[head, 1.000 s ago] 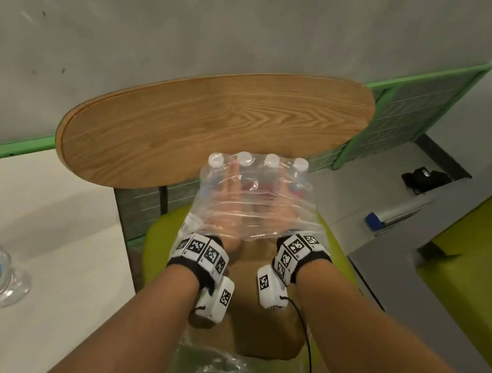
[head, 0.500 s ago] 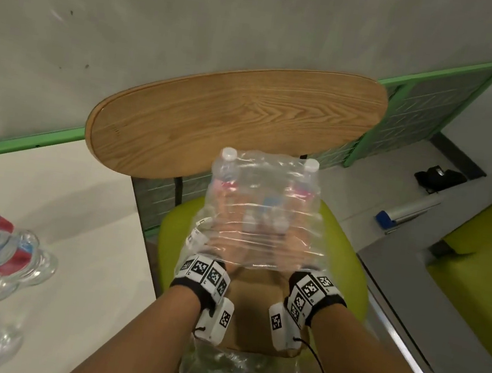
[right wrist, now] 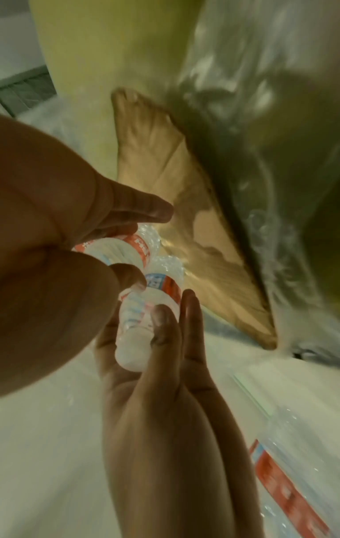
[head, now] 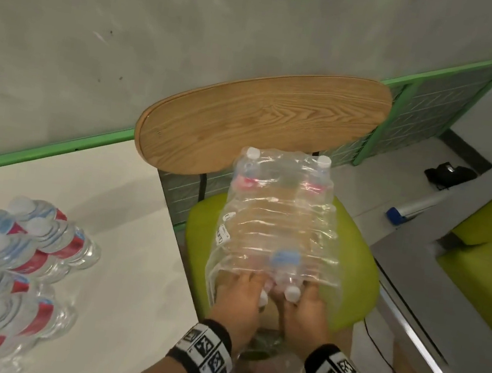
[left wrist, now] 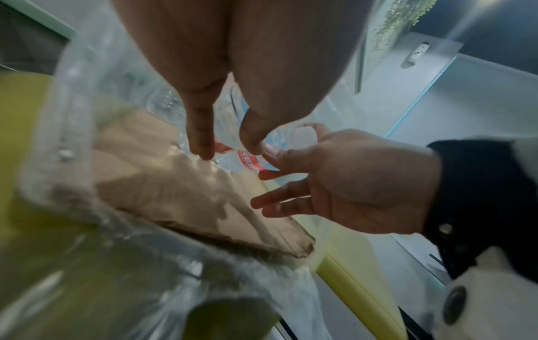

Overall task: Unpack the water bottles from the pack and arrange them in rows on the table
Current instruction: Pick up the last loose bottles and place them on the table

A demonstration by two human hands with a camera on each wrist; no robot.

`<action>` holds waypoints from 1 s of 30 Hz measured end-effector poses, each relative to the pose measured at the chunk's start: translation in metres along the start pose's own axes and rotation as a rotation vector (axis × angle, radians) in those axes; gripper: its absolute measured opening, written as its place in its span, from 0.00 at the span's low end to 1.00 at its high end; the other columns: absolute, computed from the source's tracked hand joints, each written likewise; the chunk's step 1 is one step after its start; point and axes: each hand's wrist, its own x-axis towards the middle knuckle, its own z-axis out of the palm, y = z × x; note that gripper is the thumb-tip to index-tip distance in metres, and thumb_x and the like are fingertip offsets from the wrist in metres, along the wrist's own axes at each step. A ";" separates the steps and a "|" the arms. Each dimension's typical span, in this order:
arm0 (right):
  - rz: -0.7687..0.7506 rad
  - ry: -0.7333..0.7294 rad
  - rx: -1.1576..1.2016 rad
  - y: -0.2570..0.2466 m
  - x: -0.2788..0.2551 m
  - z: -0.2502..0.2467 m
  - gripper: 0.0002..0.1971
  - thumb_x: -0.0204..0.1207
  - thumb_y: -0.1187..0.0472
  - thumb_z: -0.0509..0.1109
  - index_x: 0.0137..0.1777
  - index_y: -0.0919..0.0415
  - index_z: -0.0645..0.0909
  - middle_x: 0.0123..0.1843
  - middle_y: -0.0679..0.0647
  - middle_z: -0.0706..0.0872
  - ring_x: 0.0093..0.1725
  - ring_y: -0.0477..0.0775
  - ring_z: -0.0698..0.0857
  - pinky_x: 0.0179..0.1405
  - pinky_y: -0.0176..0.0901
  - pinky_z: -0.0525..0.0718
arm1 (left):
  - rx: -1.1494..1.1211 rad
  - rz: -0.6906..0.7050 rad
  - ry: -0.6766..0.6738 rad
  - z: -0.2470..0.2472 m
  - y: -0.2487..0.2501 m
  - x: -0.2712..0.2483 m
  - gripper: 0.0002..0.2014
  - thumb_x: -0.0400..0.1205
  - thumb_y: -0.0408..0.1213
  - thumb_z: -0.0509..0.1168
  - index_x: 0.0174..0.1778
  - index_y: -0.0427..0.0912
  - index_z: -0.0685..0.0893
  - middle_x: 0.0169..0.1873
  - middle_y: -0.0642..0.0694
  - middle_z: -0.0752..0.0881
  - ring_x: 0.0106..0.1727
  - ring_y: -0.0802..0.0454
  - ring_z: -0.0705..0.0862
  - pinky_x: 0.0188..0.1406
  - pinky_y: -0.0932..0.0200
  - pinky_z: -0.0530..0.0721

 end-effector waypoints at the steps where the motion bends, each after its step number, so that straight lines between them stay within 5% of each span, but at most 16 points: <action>1: -0.031 -0.027 0.039 -0.001 -0.010 -0.005 0.19 0.73 0.45 0.73 0.59 0.48 0.72 0.52 0.47 0.86 0.48 0.51 0.86 0.49 0.52 0.87 | -0.080 0.046 0.000 0.000 -0.005 -0.011 0.28 0.81 0.29 0.59 0.75 0.59 0.68 0.74 0.53 0.71 0.73 0.48 0.73 0.74 0.46 0.74; 3: -0.111 -0.008 0.088 -0.003 -0.029 -0.012 0.19 0.75 0.52 0.75 0.60 0.45 0.70 0.50 0.45 0.86 0.47 0.46 0.87 0.45 0.49 0.87 | -0.206 0.148 -0.003 -0.008 -0.014 -0.033 0.34 0.78 0.25 0.59 0.78 0.59 0.65 0.79 0.58 0.64 0.78 0.55 0.66 0.80 0.54 0.67; 5: -0.153 -0.015 0.091 -0.013 -0.041 -0.024 0.18 0.75 0.56 0.75 0.58 0.44 0.70 0.46 0.46 0.85 0.41 0.40 0.86 0.39 0.40 0.87 | -0.382 0.185 0.017 -0.024 -0.025 -0.056 0.32 0.78 0.27 0.62 0.73 0.64 0.70 0.77 0.63 0.68 0.74 0.63 0.72 0.75 0.61 0.73; 7: -0.208 -0.028 0.031 -0.023 -0.056 -0.033 0.17 0.75 0.54 0.75 0.57 0.42 0.71 0.45 0.44 0.84 0.40 0.36 0.84 0.34 0.29 0.83 | -0.540 0.137 0.003 -0.042 -0.039 -0.081 0.28 0.76 0.34 0.69 0.67 0.68 0.75 0.68 0.68 0.78 0.65 0.63 0.81 0.68 0.59 0.80; 9: -0.241 -0.067 0.014 -0.034 -0.071 -0.040 0.17 0.75 0.50 0.74 0.58 0.38 0.70 0.45 0.42 0.85 0.40 0.35 0.85 0.33 0.26 0.80 | -0.664 0.075 -0.056 -0.058 -0.056 -0.106 0.26 0.73 0.34 0.76 0.63 0.65 0.81 0.60 0.63 0.85 0.58 0.57 0.86 0.64 0.53 0.84; 12: -0.263 -0.110 -0.025 -0.055 -0.100 -0.037 0.18 0.74 0.44 0.73 0.59 0.34 0.70 0.42 0.42 0.85 0.38 0.39 0.84 0.36 0.34 0.82 | -0.755 -0.005 -0.106 -0.075 -0.084 -0.150 0.25 0.72 0.33 0.77 0.61 0.61 0.84 0.49 0.48 0.90 0.45 0.39 0.90 0.56 0.45 0.88; 17: -0.359 -0.221 -0.030 -0.088 -0.147 0.001 0.14 0.71 0.43 0.74 0.54 0.40 0.76 0.39 0.52 0.84 0.38 0.53 0.83 0.39 0.53 0.84 | -0.820 -0.147 0.031 -0.089 -0.144 -0.235 0.19 0.77 0.33 0.74 0.61 0.58 0.84 0.26 0.45 0.86 0.31 0.41 0.87 0.39 0.50 0.89; 22: -0.591 -0.421 -0.250 -0.117 -0.174 0.069 0.14 0.71 0.41 0.74 0.50 0.41 0.73 0.48 0.41 0.75 0.43 0.43 0.78 0.39 0.35 0.77 | -0.719 -0.294 0.242 -0.100 -0.211 -0.318 0.17 0.76 0.39 0.75 0.58 0.63 0.85 0.27 0.40 0.85 0.28 0.47 0.84 0.34 0.54 0.85; 24: -0.615 -0.499 -0.272 -0.132 -0.187 0.096 0.15 0.71 0.42 0.74 0.49 0.40 0.72 0.51 0.40 0.72 0.45 0.42 0.79 0.42 0.36 0.80 | -0.634 -0.350 0.339 -0.103 -0.236 -0.346 0.17 0.75 0.44 0.76 0.57 0.66 0.85 0.28 0.42 0.86 0.28 0.48 0.85 0.37 0.57 0.84; 27: -0.653 -0.519 -0.258 -0.153 -0.202 0.134 0.14 0.71 0.44 0.75 0.50 0.40 0.72 0.52 0.39 0.71 0.43 0.42 0.81 0.44 0.43 0.84 | -0.531 -0.427 0.529 -0.110 -0.267 -0.372 0.17 0.73 0.50 0.77 0.56 0.68 0.84 0.34 0.61 0.87 0.29 0.50 0.83 0.39 0.61 0.83; 30: -0.703 -0.518 -0.253 -0.172 -0.212 0.171 0.15 0.71 0.50 0.75 0.52 0.41 0.73 0.52 0.39 0.71 0.44 0.43 0.80 0.46 0.48 0.85 | -0.462 -0.488 0.636 -0.117 -0.292 -0.381 0.17 0.74 0.53 0.74 0.58 0.68 0.81 0.39 0.60 0.86 0.36 0.54 0.83 0.42 0.60 0.83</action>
